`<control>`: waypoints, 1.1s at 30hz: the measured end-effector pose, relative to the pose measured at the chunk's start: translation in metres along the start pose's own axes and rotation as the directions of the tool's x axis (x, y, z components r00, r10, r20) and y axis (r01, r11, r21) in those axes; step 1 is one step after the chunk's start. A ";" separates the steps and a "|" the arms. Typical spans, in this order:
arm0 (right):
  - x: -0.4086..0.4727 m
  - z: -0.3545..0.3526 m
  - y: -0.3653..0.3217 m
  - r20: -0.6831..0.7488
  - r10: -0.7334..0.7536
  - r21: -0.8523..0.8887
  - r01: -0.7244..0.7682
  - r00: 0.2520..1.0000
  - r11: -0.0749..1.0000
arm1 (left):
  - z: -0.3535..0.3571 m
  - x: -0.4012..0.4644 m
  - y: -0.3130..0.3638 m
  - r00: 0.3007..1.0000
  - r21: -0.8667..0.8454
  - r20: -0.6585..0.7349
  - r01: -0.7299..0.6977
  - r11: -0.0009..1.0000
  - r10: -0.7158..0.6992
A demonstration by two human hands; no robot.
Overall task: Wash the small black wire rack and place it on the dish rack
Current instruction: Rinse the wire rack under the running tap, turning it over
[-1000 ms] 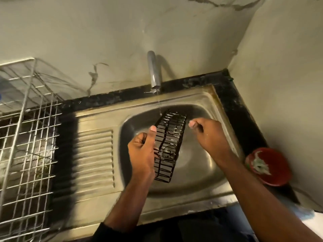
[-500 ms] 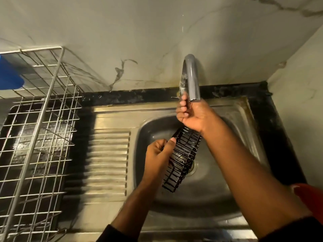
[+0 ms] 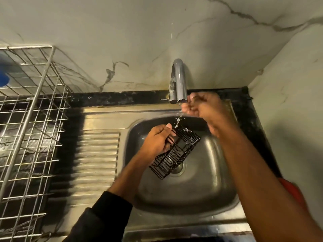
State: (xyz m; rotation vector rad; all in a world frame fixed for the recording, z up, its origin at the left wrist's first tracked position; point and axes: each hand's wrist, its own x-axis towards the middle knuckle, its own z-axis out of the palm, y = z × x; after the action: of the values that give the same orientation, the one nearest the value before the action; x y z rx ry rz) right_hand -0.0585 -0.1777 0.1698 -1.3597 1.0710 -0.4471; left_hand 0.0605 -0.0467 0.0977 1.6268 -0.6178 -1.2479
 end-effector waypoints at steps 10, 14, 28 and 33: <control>0.014 0.037 0.010 0.187 0.059 0.199 -0.097 0.981 0.975 | -0.009 0.010 0.001 0.974 -0.035 -0.216 -0.076 0.997 0.066; 0.015 0.034 0.005 0.254 0.053 0.153 -0.094 0.966 0.984 | -0.013 0.004 0.001 0.966 -0.117 -0.245 -0.116 0.986 0.084; 0.035 0.046 0.003 0.433 0.193 0.625 -0.447 0.881 0.640 | -0.022 0.000 -0.001 0.960 -0.141 -0.254 -0.157 0.978 0.117; 0.035 0.046 0.008 0.434 0.225 0.661 -0.478 0.872 0.579 | -0.021 -0.003 -0.001 0.957 -0.169 -0.269 -0.160 0.973 0.111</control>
State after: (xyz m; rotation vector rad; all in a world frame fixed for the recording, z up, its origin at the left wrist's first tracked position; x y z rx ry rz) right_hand -0.0065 -0.1780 0.1438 -0.4064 0.7258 -0.3031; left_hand 0.0788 -0.0359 0.0984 1.5280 -0.4269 -0.9444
